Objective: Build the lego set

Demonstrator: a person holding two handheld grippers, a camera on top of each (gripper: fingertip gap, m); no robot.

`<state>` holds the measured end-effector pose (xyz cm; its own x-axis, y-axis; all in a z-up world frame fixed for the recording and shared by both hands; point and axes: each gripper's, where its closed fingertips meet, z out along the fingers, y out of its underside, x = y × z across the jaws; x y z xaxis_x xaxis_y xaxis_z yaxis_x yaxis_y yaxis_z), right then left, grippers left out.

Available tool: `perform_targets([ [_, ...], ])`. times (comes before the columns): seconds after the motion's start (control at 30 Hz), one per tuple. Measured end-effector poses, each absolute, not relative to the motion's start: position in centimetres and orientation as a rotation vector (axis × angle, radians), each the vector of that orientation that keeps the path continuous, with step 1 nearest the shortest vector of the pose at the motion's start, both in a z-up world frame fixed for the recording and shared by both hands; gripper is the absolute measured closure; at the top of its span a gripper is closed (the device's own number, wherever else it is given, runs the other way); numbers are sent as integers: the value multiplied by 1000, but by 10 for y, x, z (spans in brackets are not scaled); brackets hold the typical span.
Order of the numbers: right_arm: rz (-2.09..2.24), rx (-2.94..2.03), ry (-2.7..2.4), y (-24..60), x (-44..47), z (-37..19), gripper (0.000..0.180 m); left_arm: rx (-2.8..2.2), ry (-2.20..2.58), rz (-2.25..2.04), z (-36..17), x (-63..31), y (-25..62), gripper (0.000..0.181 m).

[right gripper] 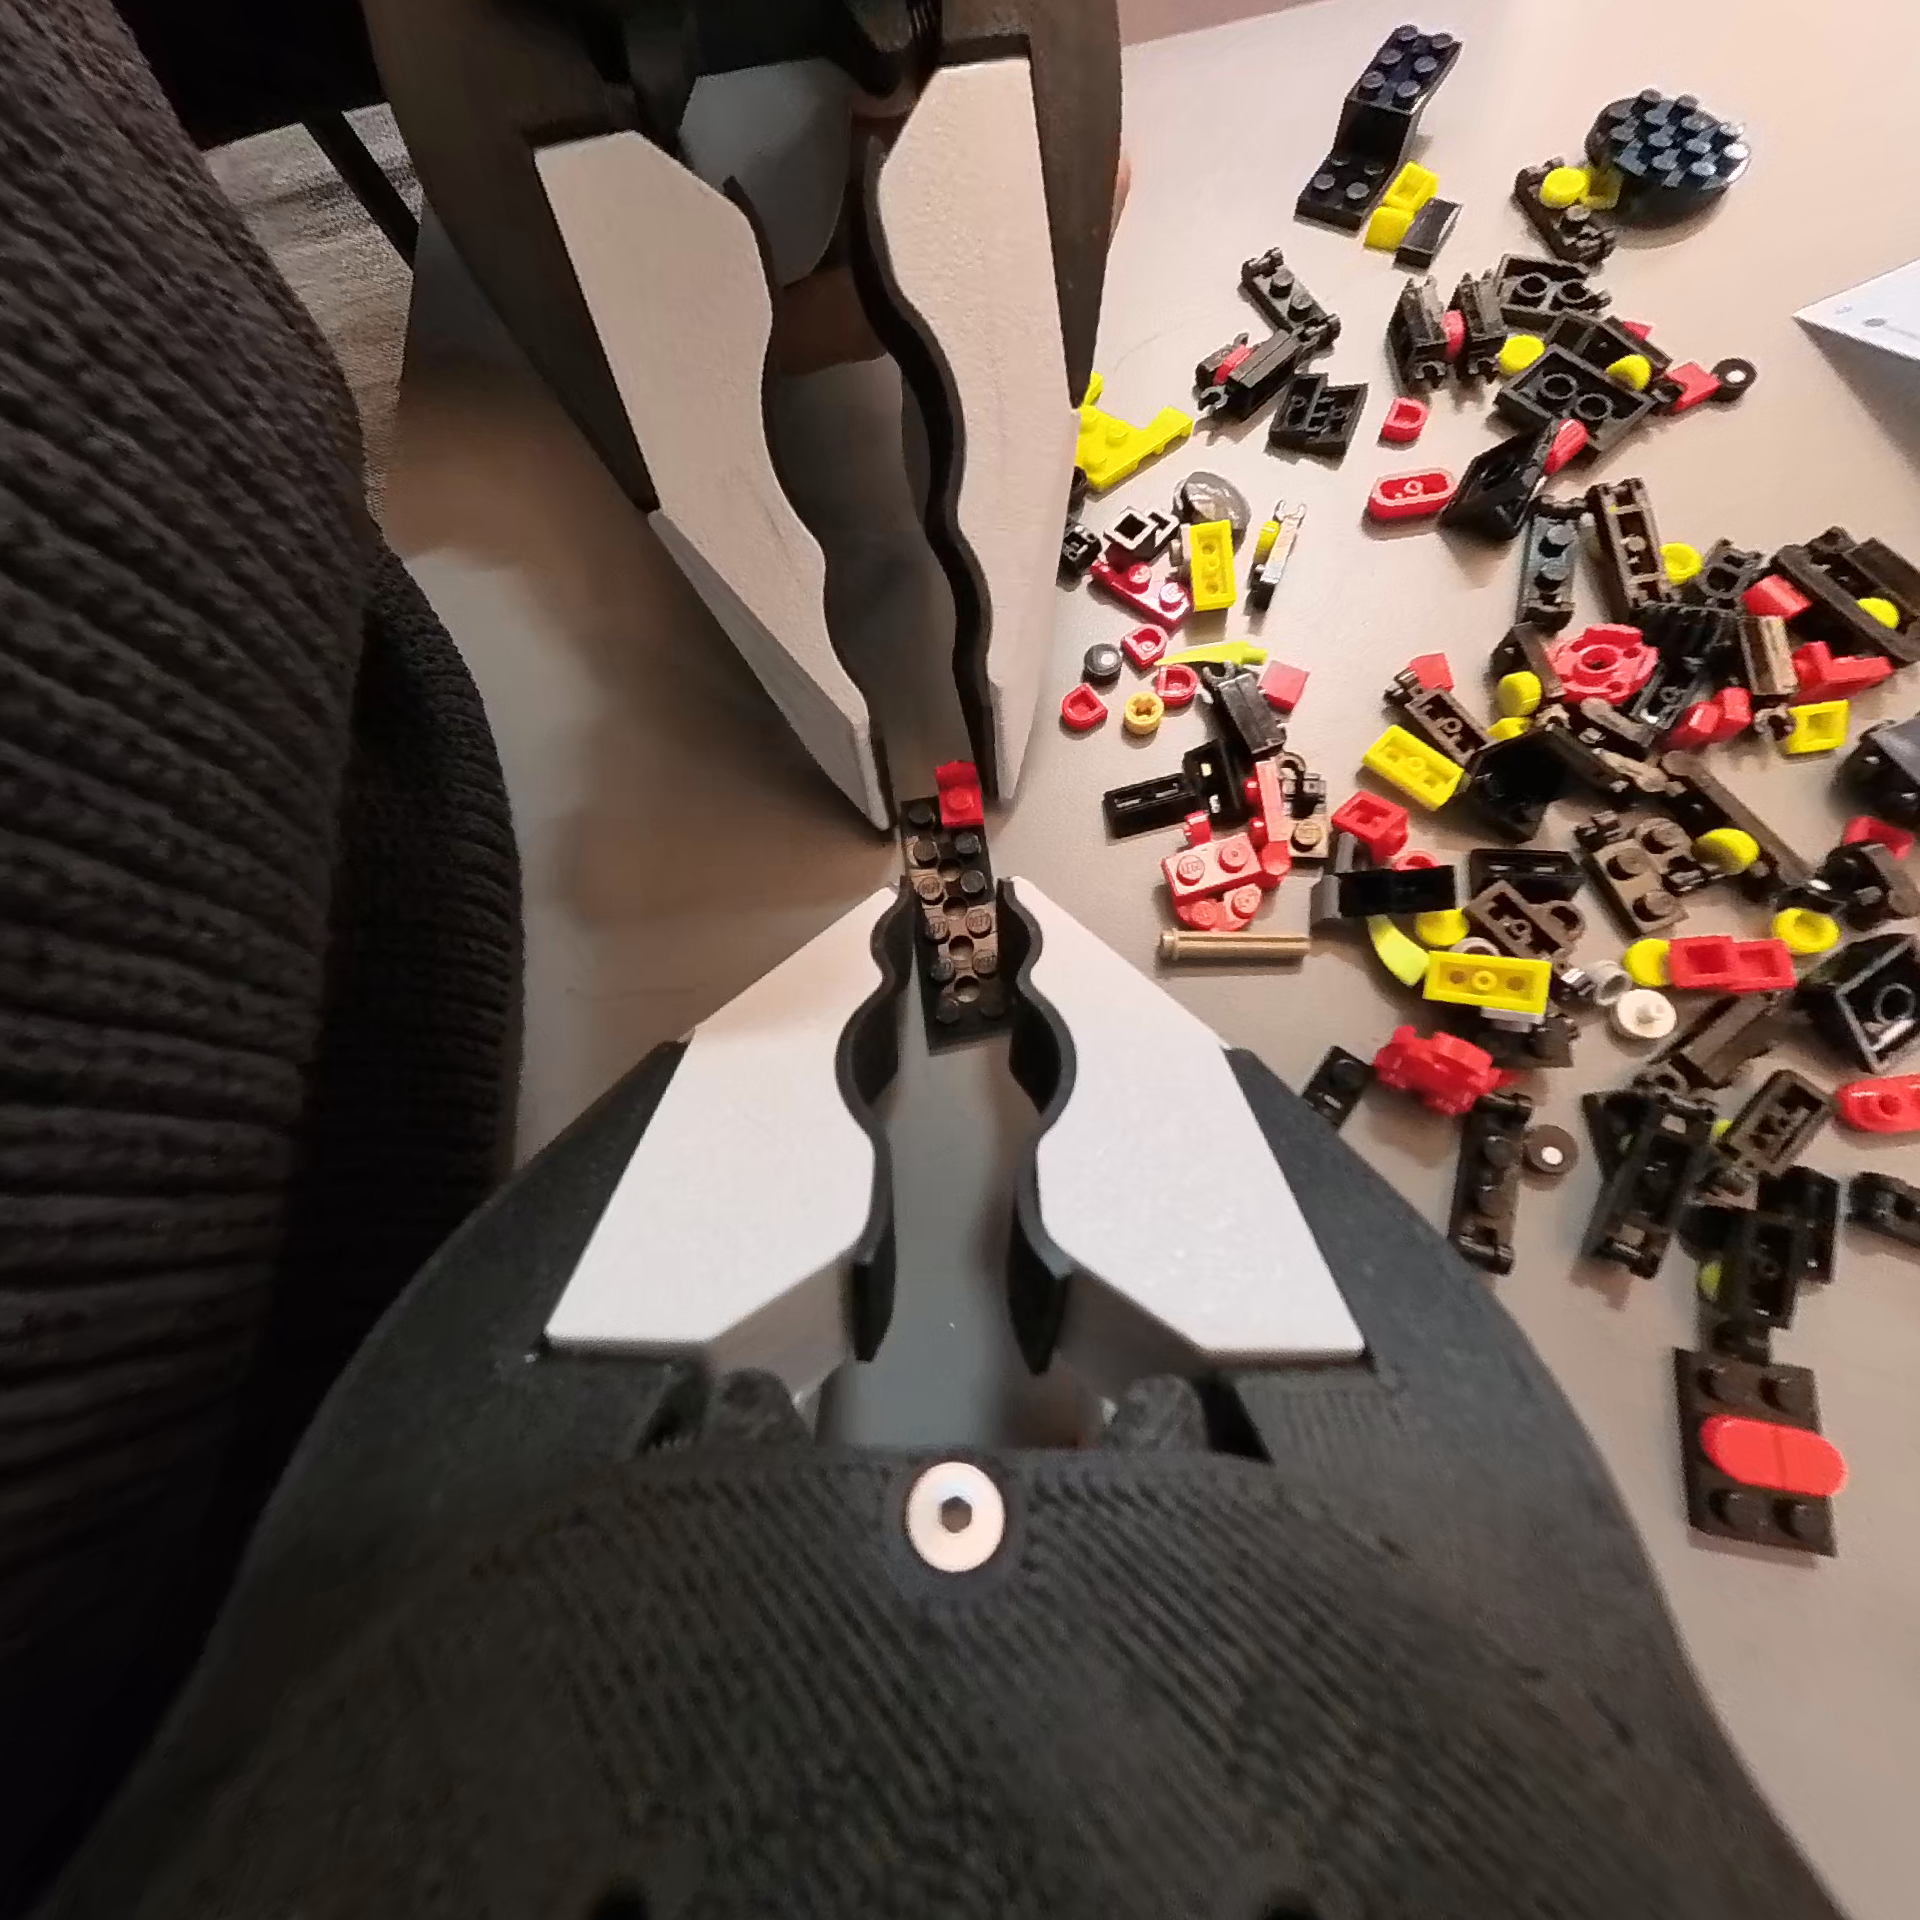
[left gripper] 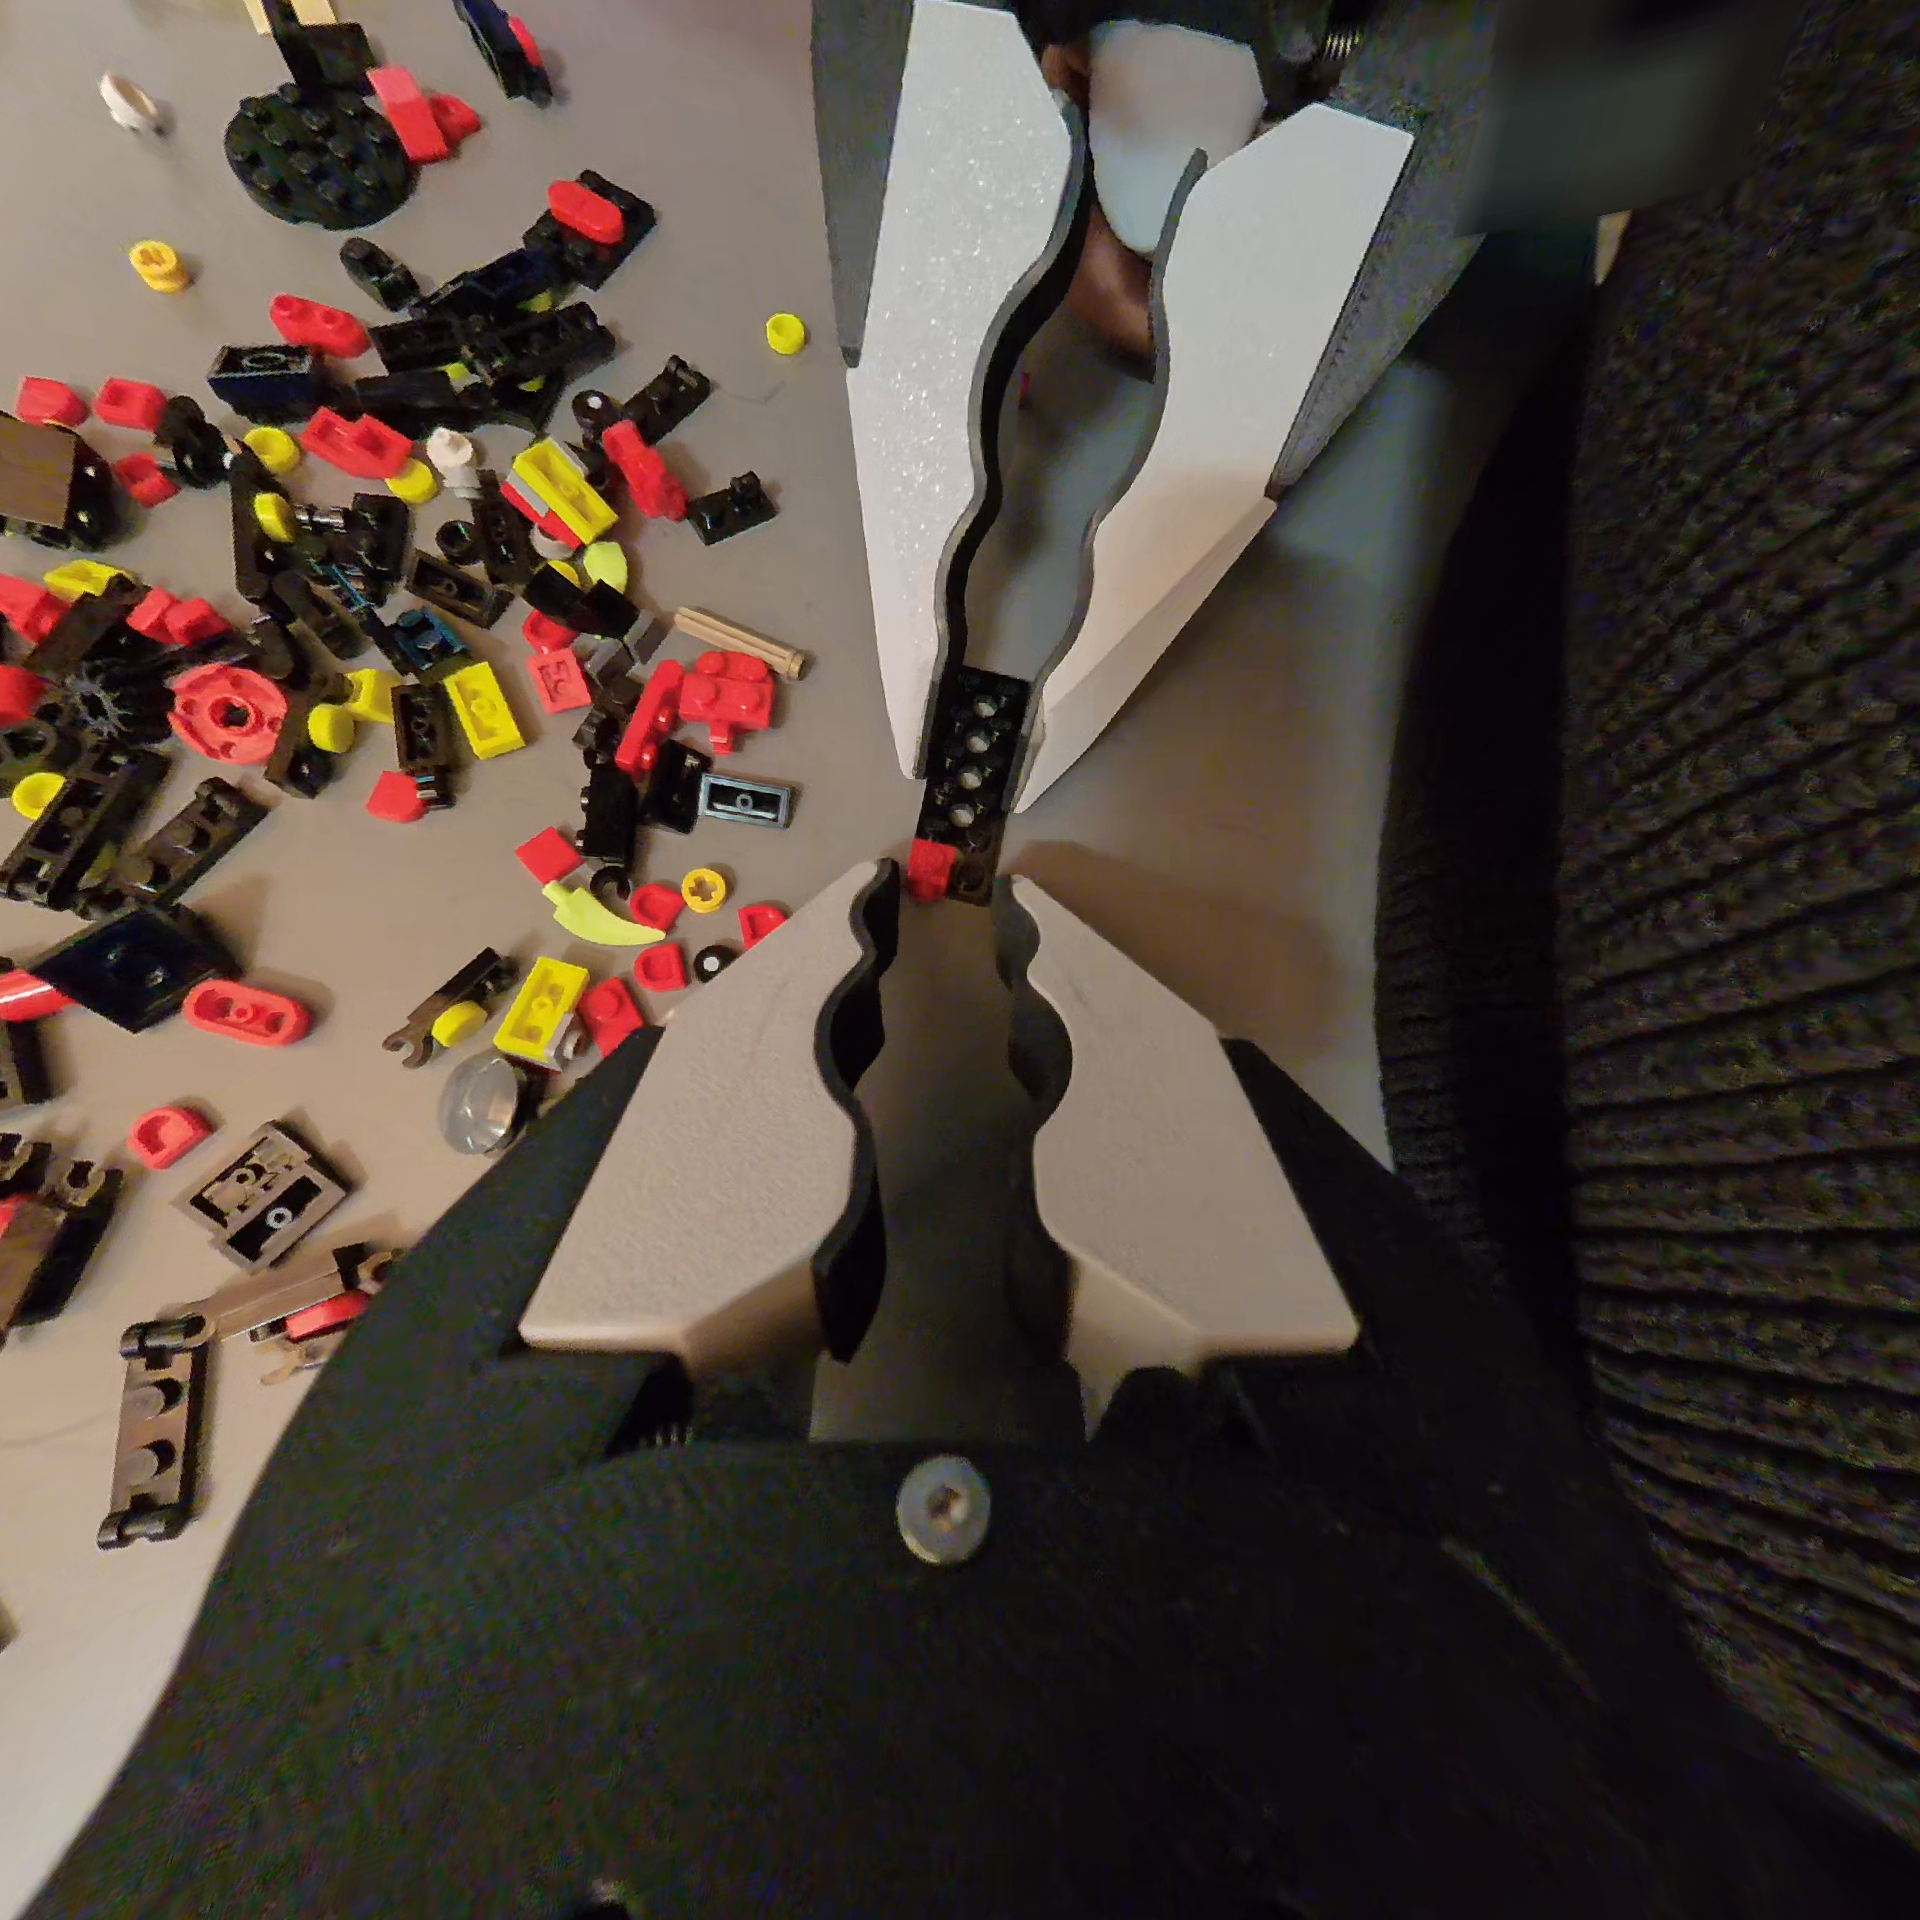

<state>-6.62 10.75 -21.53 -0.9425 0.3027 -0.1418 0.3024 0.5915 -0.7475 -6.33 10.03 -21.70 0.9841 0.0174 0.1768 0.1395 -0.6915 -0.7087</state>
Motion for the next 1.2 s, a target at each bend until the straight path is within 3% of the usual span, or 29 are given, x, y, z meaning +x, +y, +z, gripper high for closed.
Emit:
perform_targets([
  [0.7,1443,-529,-2717,117,-68,-190,154,-2144,-174,-343,-184,-61,98,164],
  [0.77,1443,-519,-2681,118,-71,-186,155,-2136,-168,-311,-183,-64,99,164],
  [1.03,1323,-738,-2272,162,-125,-149,128,-2068,-135,-42,-169,-86,100,163],
  [1.2,1178,-788,-2241,184,-133,-154,134,-2015,-215,39,-156,-102,99,162],
])
